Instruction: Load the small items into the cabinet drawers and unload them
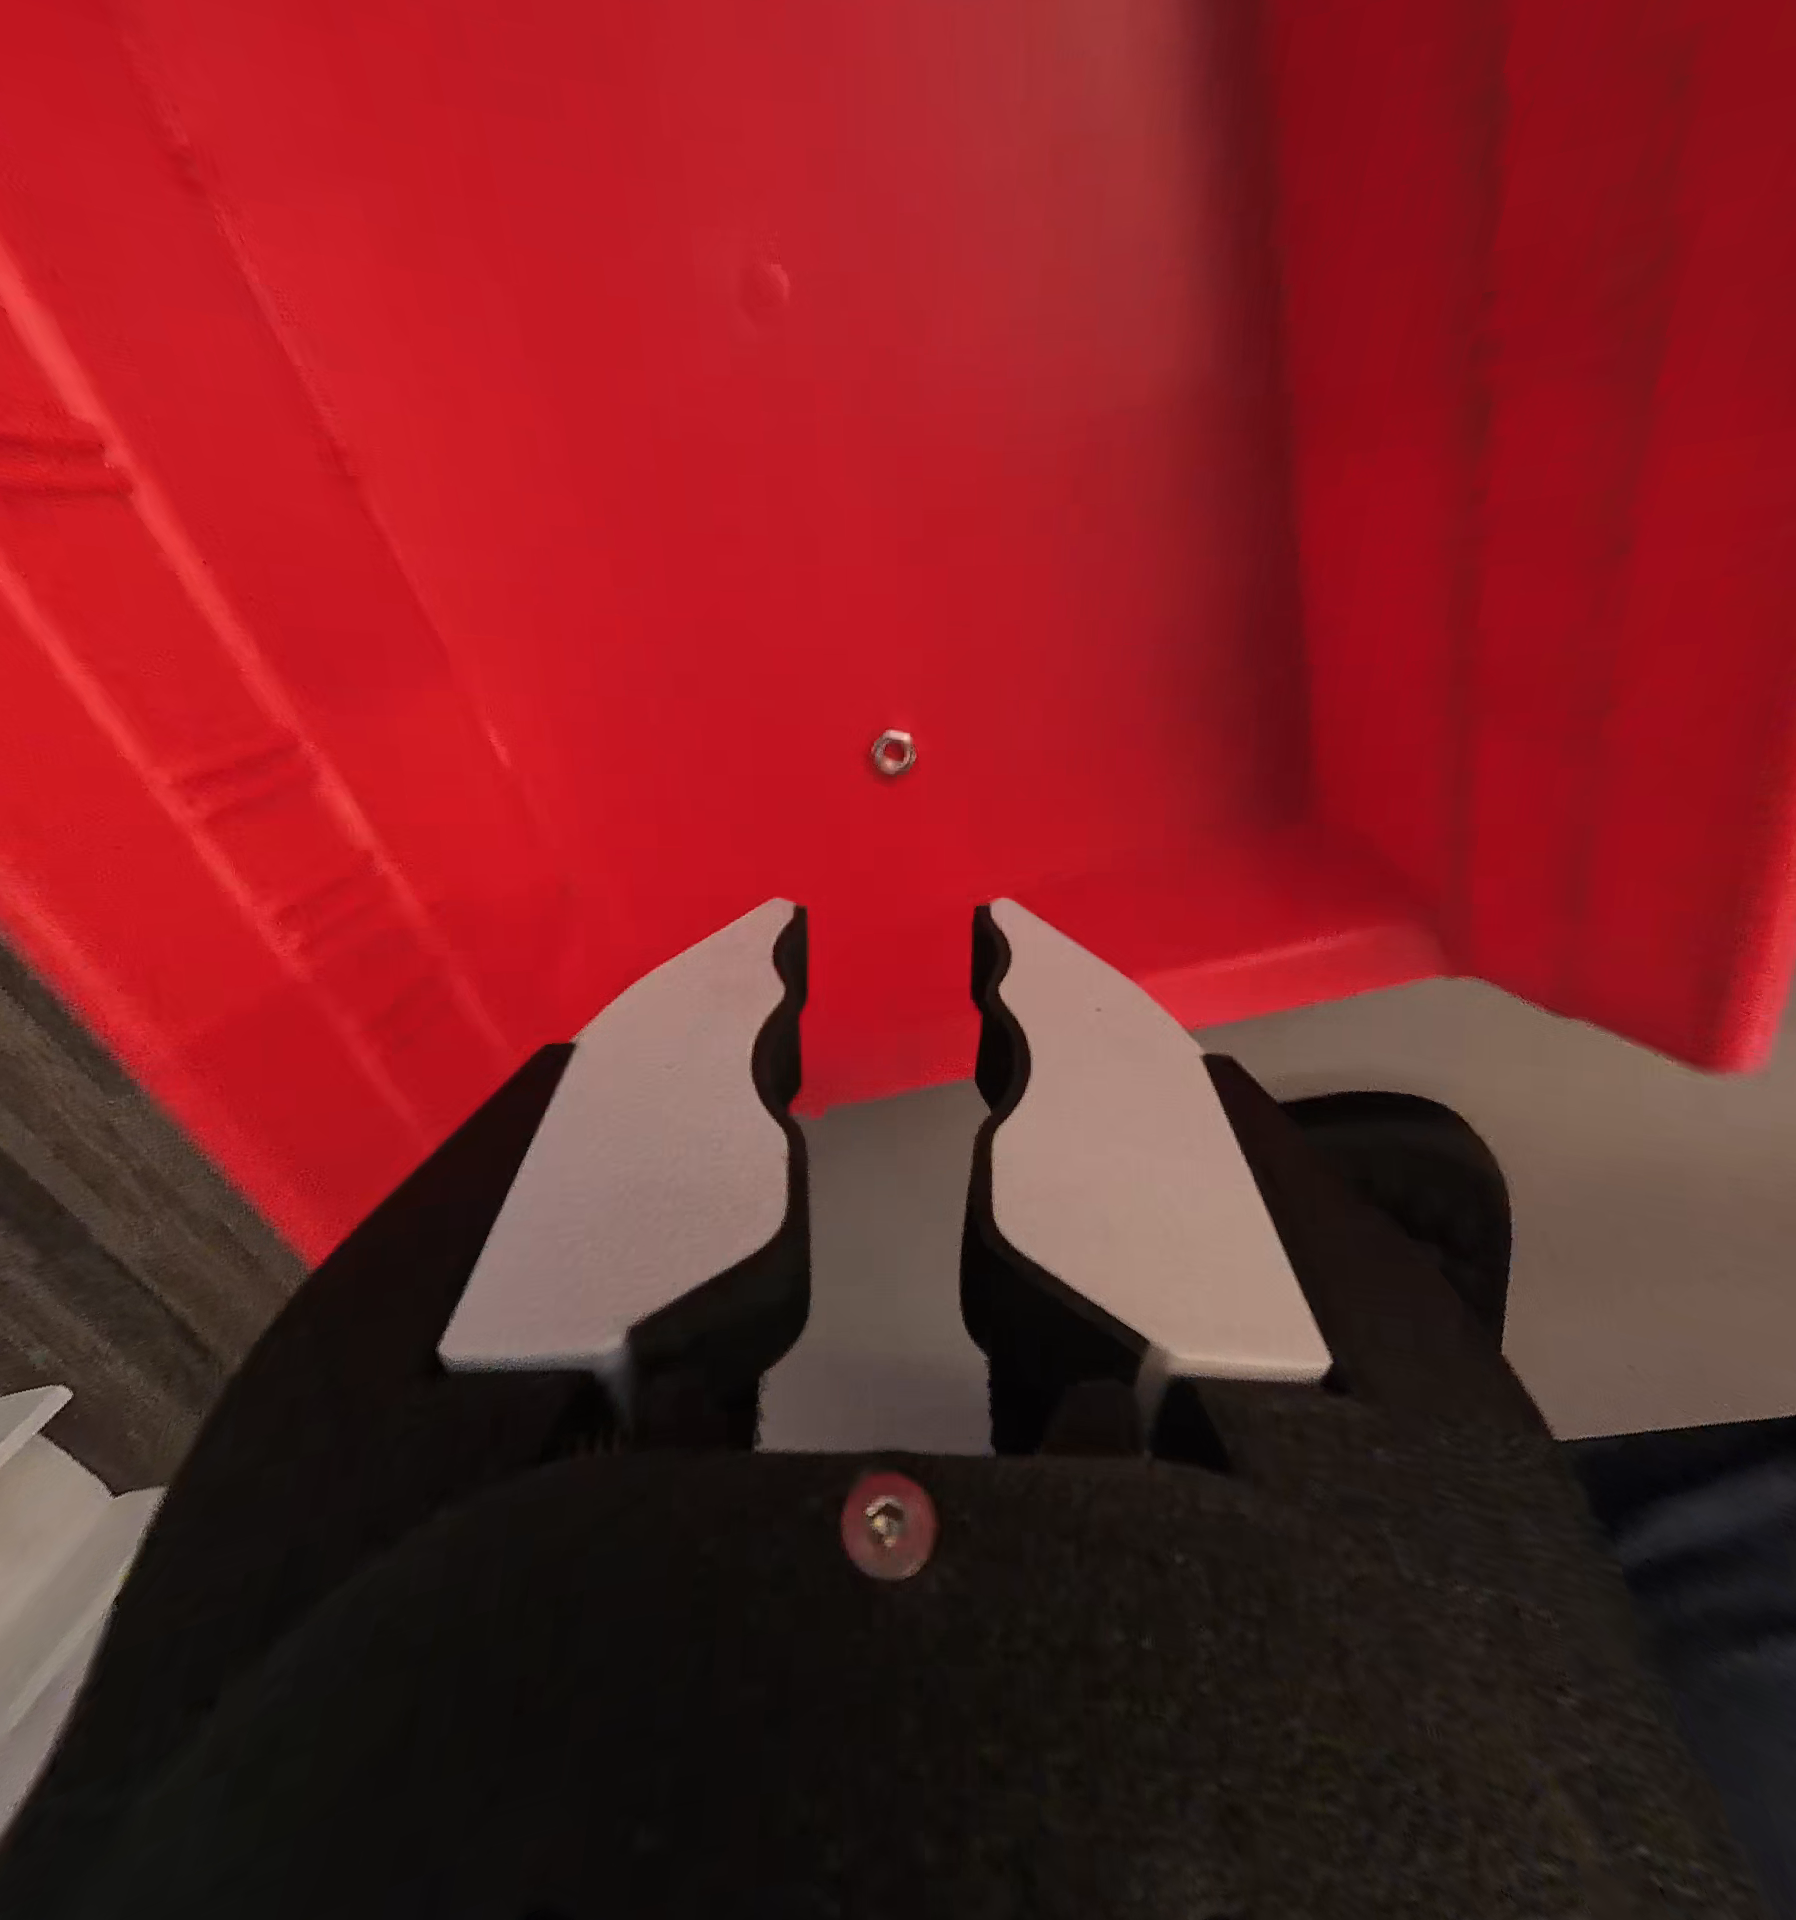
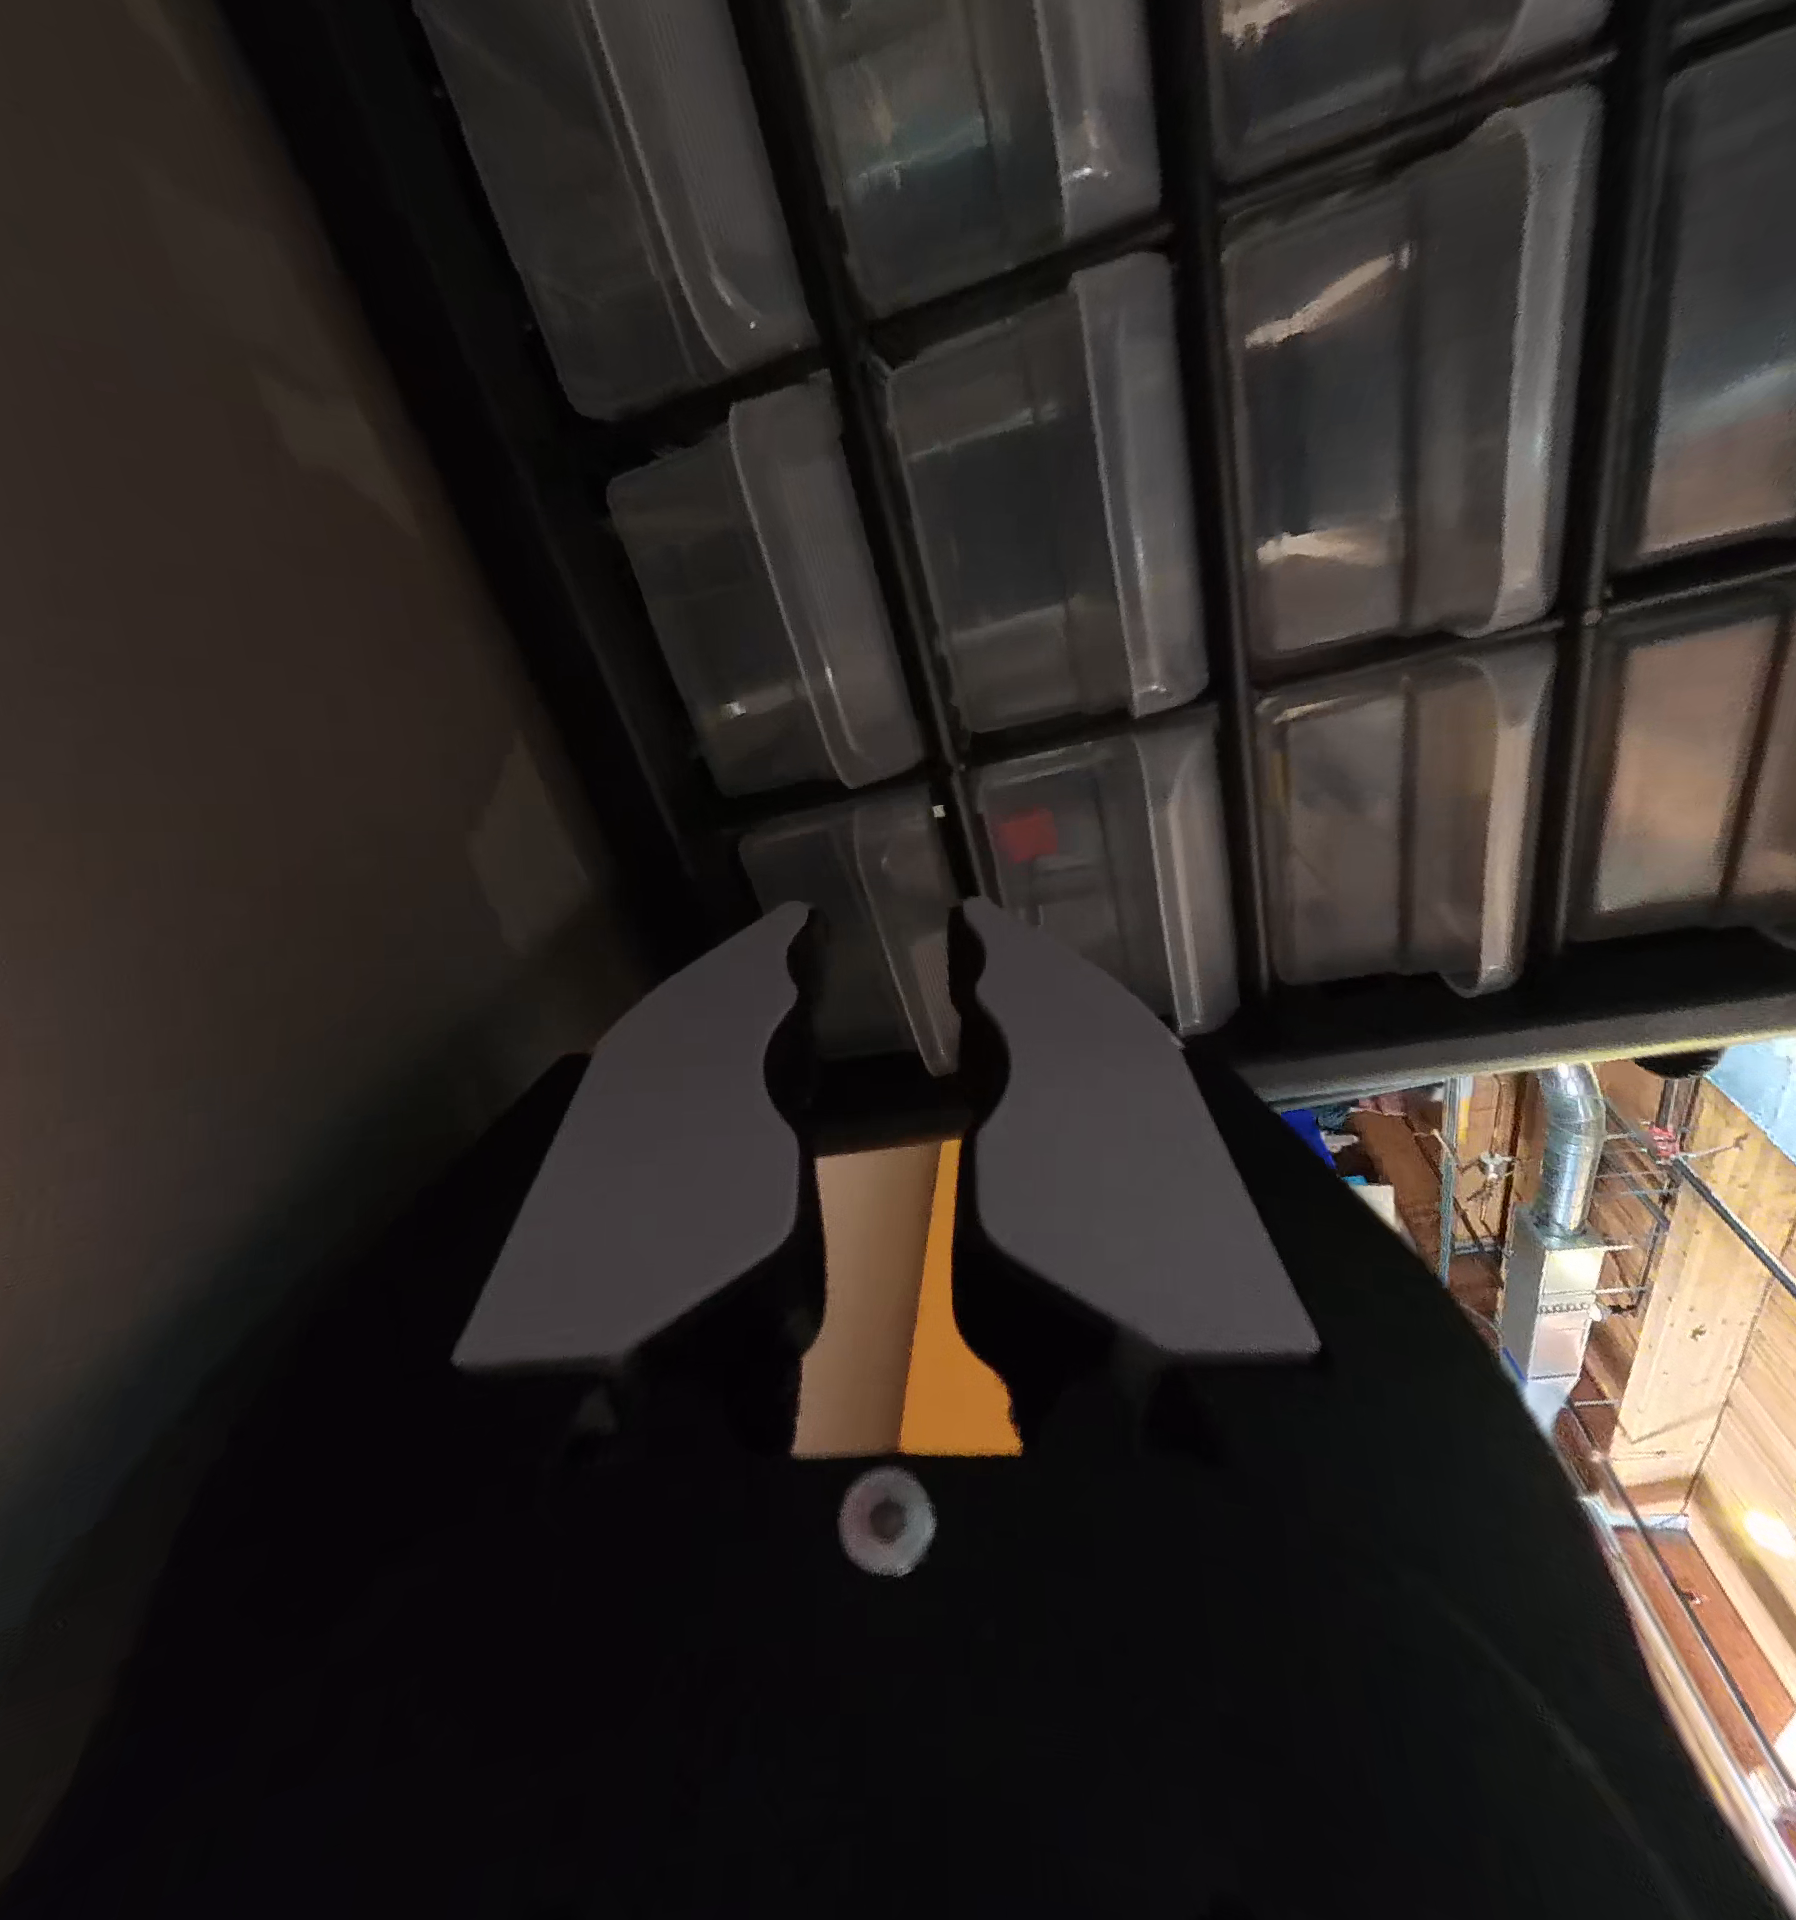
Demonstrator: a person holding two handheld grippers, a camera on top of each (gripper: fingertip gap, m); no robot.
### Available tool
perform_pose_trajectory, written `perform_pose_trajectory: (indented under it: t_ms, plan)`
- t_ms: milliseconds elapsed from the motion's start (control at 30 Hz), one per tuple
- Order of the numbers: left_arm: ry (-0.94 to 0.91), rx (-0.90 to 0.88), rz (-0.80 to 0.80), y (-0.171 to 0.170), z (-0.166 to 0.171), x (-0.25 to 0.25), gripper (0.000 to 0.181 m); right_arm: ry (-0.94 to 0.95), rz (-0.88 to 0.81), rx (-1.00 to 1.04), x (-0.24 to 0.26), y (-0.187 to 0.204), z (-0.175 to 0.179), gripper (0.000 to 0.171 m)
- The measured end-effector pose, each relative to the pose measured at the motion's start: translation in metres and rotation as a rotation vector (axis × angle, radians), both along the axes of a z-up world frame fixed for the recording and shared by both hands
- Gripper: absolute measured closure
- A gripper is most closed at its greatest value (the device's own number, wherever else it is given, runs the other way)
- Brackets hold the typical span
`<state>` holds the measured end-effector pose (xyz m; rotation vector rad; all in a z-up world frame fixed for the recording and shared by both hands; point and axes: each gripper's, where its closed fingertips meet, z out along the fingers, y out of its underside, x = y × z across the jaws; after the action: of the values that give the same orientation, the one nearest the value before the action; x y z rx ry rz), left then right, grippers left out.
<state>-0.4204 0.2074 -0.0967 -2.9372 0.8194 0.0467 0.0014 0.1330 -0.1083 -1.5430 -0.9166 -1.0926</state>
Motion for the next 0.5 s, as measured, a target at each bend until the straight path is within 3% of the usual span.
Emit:
perform_pose_trajectory:
  t_ms: [200,500]
  plan:
    - [0.027,-0.13,-0.001,0.005,-0.038,0.002,0.151,-0.001,0.106,0.025,-0.026,-0.017,0.005,0.148]
    - [-0.016,-0.162,0.015,0.012,-0.054,0.004,0.165,-0.045,0.164,-0.004,-0.044,-0.019,-0.002,0.148]
